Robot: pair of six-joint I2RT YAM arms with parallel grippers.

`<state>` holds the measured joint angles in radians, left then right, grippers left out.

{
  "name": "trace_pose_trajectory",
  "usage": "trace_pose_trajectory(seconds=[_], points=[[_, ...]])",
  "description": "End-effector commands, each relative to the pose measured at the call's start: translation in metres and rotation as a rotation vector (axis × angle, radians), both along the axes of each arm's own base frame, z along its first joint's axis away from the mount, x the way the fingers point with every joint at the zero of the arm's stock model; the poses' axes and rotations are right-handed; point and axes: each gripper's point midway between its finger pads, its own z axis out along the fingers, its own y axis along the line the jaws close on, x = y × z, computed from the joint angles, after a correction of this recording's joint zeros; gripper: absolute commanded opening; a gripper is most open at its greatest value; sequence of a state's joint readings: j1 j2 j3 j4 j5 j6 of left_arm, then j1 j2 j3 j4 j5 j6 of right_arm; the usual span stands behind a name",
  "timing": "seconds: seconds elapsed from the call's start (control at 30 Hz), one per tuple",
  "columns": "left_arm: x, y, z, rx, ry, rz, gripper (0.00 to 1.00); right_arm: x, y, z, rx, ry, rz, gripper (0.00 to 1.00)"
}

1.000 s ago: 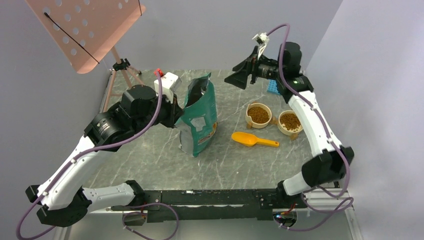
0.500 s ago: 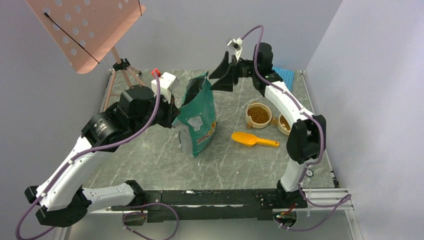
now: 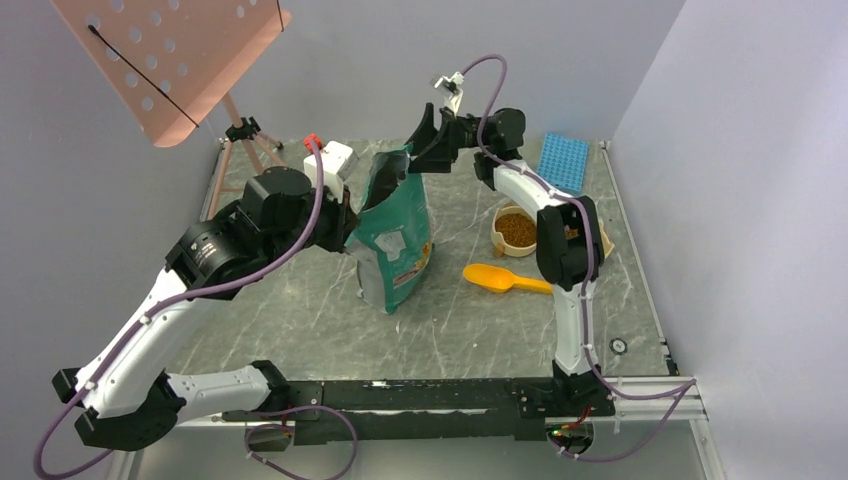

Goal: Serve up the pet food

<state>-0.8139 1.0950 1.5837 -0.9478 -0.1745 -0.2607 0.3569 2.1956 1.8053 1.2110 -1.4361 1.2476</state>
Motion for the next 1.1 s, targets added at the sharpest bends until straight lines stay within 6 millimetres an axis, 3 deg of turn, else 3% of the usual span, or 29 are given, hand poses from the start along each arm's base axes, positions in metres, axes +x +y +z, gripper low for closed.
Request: trace_pose_trajectory(seconds=[0.0, 0.07, 0.23, 0.47, 0.6, 0.7, 0.77, 0.83, 0.93, 1.07], points=[[0.002, 0.004, 0.019, -0.041, -0.034, 0.032, 0.00, 0.004, 0.007, 0.034, 0.011, -0.170, -0.196, 0.86], [0.005, 0.004, 0.022, -0.046, -0.041, 0.039, 0.00, 0.005, 0.010, 0.028, -0.096, -0.220, -0.302, 0.91], [0.009, 0.007, 0.024, -0.053, -0.056, 0.051, 0.00, -0.022, 0.006, 0.041, -0.006, -0.226, -0.199, 0.91], [0.007, 0.013, 0.020, -0.058, -0.047, 0.062, 0.00, -0.026, 0.014, 0.047, 0.063, -0.231, -0.064, 0.90], [0.008, 0.018, 0.017, -0.043, -0.045, 0.085, 0.00, -0.027, 0.015, 0.048, 0.093, -0.213, -0.018, 0.71], [0.009, 0.023, 0.017, -0.058, -0.039, 0.122, 0.00, -0.028, 0.017, 0.054, 0.094, -0.182, -0.012, 0.44], [0.010, 0.031, 0.017, -0.069, -0.027, 0.179, 0.00, -0.028, 0.017, 0.057, 0.088, -0.162, -0.033, 0.32], [0.011, 0.042, 0.016, -0.065, -0.021, 0.247, 0.00, -0.022, 0.016, 0.059, 0.079, -0.179, -0.101, 0.26], [0.013, 0.060, 0.013, -0.052, -0.009, 0.357, 0.00, -0.010, 0.013, 0.052, -0.037, -0.156, -0.257, 0.00], [0.011, 0.092, 0.003, 0.003, 0.023, 0.522, 0.00, -0.017, -0.009, 0.047, -0.155, -0.105, -0.457, 0.00]])
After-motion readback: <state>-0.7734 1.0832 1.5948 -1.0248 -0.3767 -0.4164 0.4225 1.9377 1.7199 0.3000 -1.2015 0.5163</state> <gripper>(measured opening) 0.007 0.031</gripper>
